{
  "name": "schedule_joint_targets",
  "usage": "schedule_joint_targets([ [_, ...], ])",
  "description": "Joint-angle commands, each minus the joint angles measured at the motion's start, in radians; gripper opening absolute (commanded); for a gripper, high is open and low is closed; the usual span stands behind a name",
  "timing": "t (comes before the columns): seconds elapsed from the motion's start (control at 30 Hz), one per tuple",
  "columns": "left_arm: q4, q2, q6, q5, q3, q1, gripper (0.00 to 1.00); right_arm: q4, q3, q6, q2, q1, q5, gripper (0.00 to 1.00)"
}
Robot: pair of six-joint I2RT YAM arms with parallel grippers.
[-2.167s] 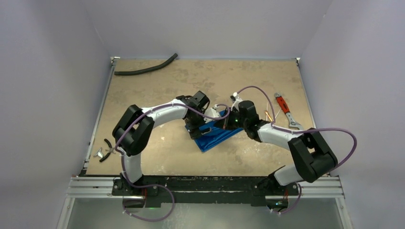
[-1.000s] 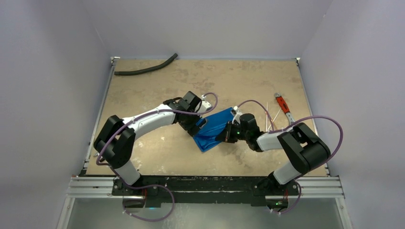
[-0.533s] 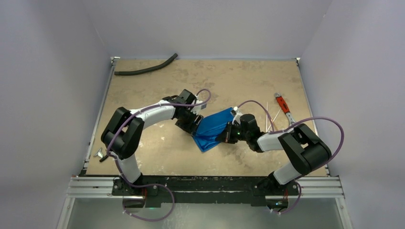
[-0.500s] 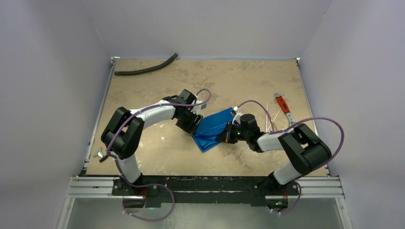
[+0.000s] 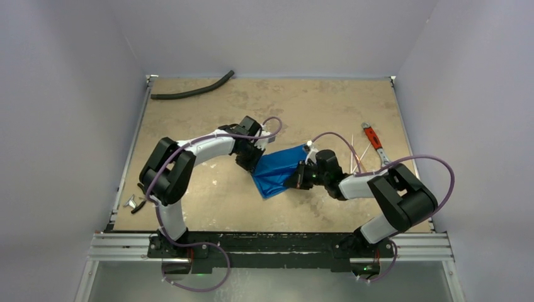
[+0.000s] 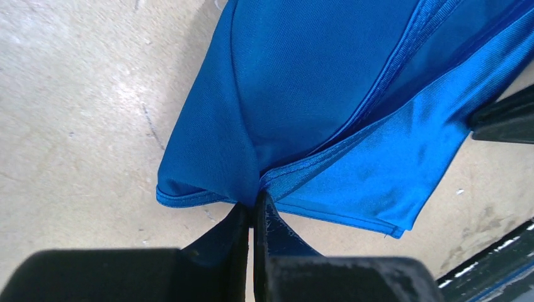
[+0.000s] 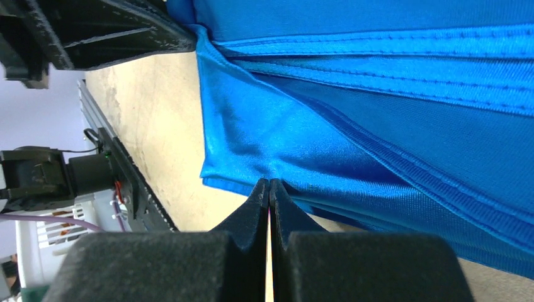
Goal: Fold the napkin into a case and place the utensils inside
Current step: Smooth out the 2/3-rectangle-folded napkin at the center of the board.
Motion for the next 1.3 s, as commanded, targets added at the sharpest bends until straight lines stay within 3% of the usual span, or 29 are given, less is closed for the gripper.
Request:
schedule_joint_targets([
  [0.0, -0.001, -0.01, 0.105, -0.093, 0.026, 0.004, 0.0, -0.031, 0.063, -0.007, -0.05, 0.005, -0.05, 0.0],
  [0.3, 0.006, -0.082, 0.228, -0.239, -0.031, -0.088, 0.0, -0.066, 0.152, 0.012, -0.054, -0.004, -0.091, 0.0],
  [0.73, -0.004, -0.195, 0.311, -0.296, -0.079, -0.097, 0.0, -0.059, 0.253, -0.034, 0.085, -0.074, -0.057, 0.0],
  [1.03, 0.018, -0.19, 0.316, -0.288, -0.106, -0.098, 0.0, -0.116, 0.126, -0.091, -0.087, -0.079, -0.034, 0.0],
  [1.27, 0.015, -0.196, 0.331, -0.251, -0.109, -0.098, 0.0, -0.091, 0.03, -0.068, -0.064, -0.076, 0.115, 0.0],
])
